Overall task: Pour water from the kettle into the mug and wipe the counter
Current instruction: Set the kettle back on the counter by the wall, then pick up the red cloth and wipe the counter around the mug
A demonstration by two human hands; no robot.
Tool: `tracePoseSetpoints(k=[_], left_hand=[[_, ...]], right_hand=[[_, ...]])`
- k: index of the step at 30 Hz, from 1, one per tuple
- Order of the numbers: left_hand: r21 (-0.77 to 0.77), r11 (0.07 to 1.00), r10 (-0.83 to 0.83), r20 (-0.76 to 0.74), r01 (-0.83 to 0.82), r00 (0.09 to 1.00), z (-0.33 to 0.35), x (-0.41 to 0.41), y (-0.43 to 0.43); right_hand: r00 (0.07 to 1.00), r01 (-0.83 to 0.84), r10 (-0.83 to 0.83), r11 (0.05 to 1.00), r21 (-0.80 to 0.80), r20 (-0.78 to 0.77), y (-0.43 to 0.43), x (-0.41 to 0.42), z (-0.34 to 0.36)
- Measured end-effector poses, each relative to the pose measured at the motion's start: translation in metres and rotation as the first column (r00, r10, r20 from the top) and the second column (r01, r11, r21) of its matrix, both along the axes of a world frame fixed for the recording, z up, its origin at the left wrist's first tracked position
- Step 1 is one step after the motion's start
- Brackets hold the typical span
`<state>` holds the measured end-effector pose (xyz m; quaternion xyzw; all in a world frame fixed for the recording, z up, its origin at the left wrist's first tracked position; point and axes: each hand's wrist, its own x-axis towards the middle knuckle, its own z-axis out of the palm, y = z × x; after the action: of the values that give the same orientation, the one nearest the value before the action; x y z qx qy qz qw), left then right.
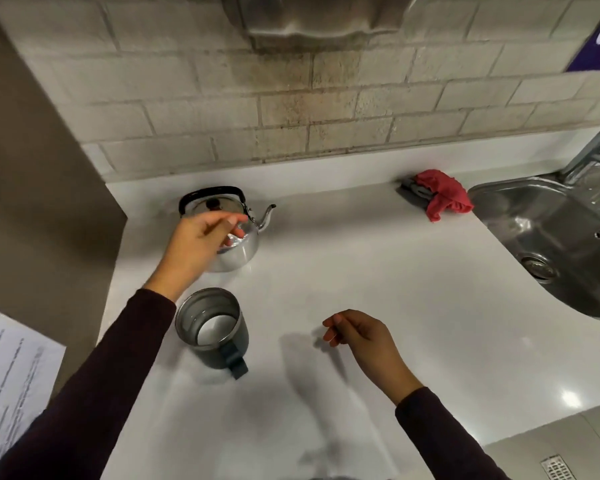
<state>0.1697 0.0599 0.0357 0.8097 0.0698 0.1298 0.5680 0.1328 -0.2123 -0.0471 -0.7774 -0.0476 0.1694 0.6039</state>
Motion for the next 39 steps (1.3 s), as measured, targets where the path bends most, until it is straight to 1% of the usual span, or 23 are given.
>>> tracePoseSetpoints(k=[3, 6, 9, 13, 17, 20, 22, 26, 28, 30, 32, 34, 37, 39], left_hand=[[-0.036, 0.996, -0.086, 0.011, 0.087, 0.996, -0.004, -0.030, -0.041], [-0.095, 0.992, -0.085, 0.014, 0.086, 0.996, -0.016, -0.049, -0.080], [-0.129, 0.988, -0.091, -0.040, 0.085, 0.995, -0.036, -0.060, -0.117], [-0.168, 0.986, -0.013, -0.129, -0.009, 0.992, -0.060, -0.057, -0.167], [-0.214, 0.971, 0.065, -0.183, -0.104, 0.981, -0.070, -0.037, -0.216], [-0.208, 0.968, 0.097, -0.214, -0.142, 0.972, -0.073, -0.019, -0.249], [-0.196, 0.968, 0.109, -0.227, -0.155, 0.968, -0.074, -0.009, -0.269], [-0.173, 0.972, 0.107, -0.283, -0.160, 0.953, -0.074, 0.008, -0.312], [-0.164, 0.975, 0.093, -0.303, -0.148, 0.948, -0.072, 0.011, -0.323], [-0.150, 0.976, 0.101, -0.316, -0.155, 0.943, -0.072, 0.013, -0.330], [-0.138, 0.974, 0.127, -0.328, -0.181, 0.936, -0.070, 0.016, -0.337], [-0.126, 0.974, 0.133, -0.345, -0.186, 0.929, -0.071, 0.013, -0.338], [-0.118, 0.969, 0.165, -0.345, -0.217, 0.924, -0.070, 0.013, -0.338], [-0.118, 0.965, 0.181, -0.342, -0.233, 0.922, -0.070, 0.012, -0.337]], right_hand=[[1.000, 0.001, -0.001, 1.000, 0.009, -0.010, -0.013, 0.004, -0.003], [1.000, -0.012, 0.013, 1.000, 0.015, -0.022, -0.030, 0.012, -0.006], [0.999, -0.024, 0.024, 1.000, 0.009, -0.046, -0.050, 0.022, -0.013], [0.997, -0.060, 0.057, 0.995, -0.079, -0.044, -0.089, 0.048, -0.019], [0.996, -0.094, 0.093, 0.984, -0.151, -0.010, -0.138, 0.094, -0.018], [0.994, -0.088, 0.098, 0.981, -0.172, 0.054, -0.170, 0.143, -0.012], [0.981, -0.083, 0.122, 0.967, -0.241, 0.150, -0.187, 0.181, -0.008], [0.935, -0.038, 0.170, 0.920, -0.390, 0.310, -0.222, 0.275, -0.002], [0.911, 0.025, 0.170, 0.888, -0.460, 0.377, -0.232, 0.319, -0.002], [0.909, 0.089, 0.159, 0.830, -0.550, 0.387, -0.236, 0.354, -0.001], [0.913, 0.101, 0.165, 0.793, -0.600, 0.372, -0.235, 0.381, -0.001], [0.912, 0.123, 0.182, 0.733, -0.669, 0.368, -0.231, 0.392, -0.005], [0.917, 0.188, 0.125, 0.705, -0.684, 0.380, -0.226, 0.398, -0.005], [0.910, 0.208, 0.116, 0.705, -0.678, 0.399, -0.223, 0.399, -0.004]])
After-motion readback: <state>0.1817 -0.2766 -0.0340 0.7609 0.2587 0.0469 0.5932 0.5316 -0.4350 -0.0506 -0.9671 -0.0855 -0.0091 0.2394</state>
